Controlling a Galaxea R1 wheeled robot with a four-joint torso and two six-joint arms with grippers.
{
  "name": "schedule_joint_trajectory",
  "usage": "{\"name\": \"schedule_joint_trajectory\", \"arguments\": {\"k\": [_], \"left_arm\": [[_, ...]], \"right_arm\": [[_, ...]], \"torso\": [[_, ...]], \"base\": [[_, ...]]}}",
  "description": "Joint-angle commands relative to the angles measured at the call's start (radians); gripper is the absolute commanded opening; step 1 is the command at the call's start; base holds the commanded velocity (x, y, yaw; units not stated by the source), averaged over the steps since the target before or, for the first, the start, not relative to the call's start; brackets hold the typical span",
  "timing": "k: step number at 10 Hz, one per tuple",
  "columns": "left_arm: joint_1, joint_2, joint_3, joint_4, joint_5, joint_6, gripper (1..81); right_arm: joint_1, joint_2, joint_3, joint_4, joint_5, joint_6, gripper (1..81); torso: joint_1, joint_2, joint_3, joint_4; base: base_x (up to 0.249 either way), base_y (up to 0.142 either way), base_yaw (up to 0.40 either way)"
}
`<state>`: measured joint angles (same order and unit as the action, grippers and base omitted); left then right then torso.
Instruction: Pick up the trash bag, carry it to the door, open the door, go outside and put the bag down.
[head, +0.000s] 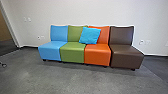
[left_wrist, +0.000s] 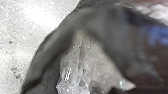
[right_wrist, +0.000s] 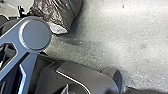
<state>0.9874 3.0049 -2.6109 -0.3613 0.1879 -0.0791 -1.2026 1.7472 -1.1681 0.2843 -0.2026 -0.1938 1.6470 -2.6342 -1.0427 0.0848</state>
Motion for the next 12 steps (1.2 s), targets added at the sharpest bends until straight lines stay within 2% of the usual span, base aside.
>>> {"name": "schedule_joint_trajectory", "arguments": {"k": [1, 3, 4, 6, 12], "left_arm": [[-0.125, -0.022, 0.041, 0.019, 0.088, 0.004, 1.0], [-0.123, -0.079, 0.111, 0.027, 0.099, 0.004, 1.0], [-0.125, -0.113, 0.166, 0.021, 0.099, 0.004, 1.0], [-0.12, -0.159, 0.245, 0.019, 0.099, 0.002, 1.0], [-0.074, -0.179, 0.242, 0.031, 0.099, 0.004, 1.0]], "right_arm": [[0.06, -0.049, 0.003, 0.012, -0.055, -0.001, 81.1], [0.062, -0.038, -0.004, 0.012, -0.055, -0.001, 81.1], [0.06, -0.024, -0.013, 0.01, -0.055, -0.001, 81.1], [0.054, 0.007, -0.036, 0.009, -0.057, -0.001, 81.1], [0.008, 0.168, -0.166, 0.0, -0.055, -0.012, 81.1]], "torso": [[-0.061, 0.095, 0.0, 0.0], [-0.101, 0.16, 0.1, 0.0], [-0.117, 0.188, 0.113, 0.0], [-0.155, 0.247, 0.172, 0.0], [-0.295, 0.46, 0.369, 0.0]], "base": [[0.0, 0.0, 0.0], [0.0, 0.0, 0.0], [0.0, 0.0, 0.0], [0.0, 0.0, 0.0], [0.0, 0.0, 0.0]]}}
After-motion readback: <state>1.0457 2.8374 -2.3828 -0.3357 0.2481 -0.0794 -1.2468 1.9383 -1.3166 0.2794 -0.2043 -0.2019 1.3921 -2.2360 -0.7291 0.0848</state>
